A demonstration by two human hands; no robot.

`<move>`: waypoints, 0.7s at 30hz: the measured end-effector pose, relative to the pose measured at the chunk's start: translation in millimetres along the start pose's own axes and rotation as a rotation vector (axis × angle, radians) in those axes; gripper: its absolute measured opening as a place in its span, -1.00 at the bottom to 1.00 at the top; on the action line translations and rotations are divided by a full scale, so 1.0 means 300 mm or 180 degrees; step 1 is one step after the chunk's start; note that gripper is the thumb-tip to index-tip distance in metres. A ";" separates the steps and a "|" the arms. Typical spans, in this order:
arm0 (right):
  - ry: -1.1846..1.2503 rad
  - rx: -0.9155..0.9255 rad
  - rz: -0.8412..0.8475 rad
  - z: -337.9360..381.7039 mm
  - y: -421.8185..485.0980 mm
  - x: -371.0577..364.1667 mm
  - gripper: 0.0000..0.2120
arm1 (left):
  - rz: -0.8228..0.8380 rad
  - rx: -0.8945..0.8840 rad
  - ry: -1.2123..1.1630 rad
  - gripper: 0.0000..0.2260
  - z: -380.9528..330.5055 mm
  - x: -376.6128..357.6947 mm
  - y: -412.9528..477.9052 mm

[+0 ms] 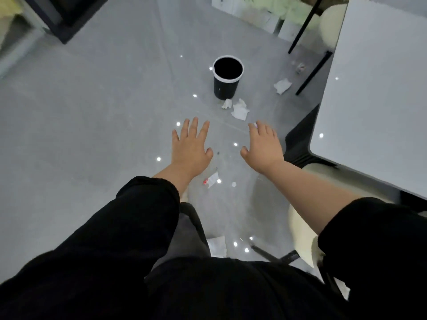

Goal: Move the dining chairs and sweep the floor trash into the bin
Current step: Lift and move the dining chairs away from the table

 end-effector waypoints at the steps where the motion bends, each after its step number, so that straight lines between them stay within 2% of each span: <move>1: 0.0086 -0.0220 -0.0024 0.040 0.101 0.033 -0.40 | 0.0059 -0.0174 0.0002 -0.38 0.060 0.045 0.122; 4: 0.0309 -0.0618 -0.0082 0.115 0.308 0.114 -0.41 | 0.0057 -0.0514 0.0090 -0.38 0.190 0.181 0.372; 9: 0.0411 -0.0890 -0.0239 0.178 0.604 0.267 -0.46 | -0.0023 -0.0822 0.0175 -0.38 0.335 0.382 0.750; 18: 0.0463 -0.1255 -0.0246 0.073 1.184 0.399 -0.42 | 0.0090 -0.1628 0.0505 -0.38 0.269 0.498 1.472; 21: 0.0598 -0.1411 -0.0308 -0.024 1.401 0.418 -0.44 | 0.0176 -0.1661 0.0629 -0.37 0.198 0.520 1.748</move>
Point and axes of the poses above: each hand's wrist, its own y-axis towards the middle knuckle, its own x-axis out of the back of the hand, z = x × y, the point moved 1 cm from there along y, towards the middle knuckle, and after that the axes turned 10 degrees about -x, right-handed, at the moved point
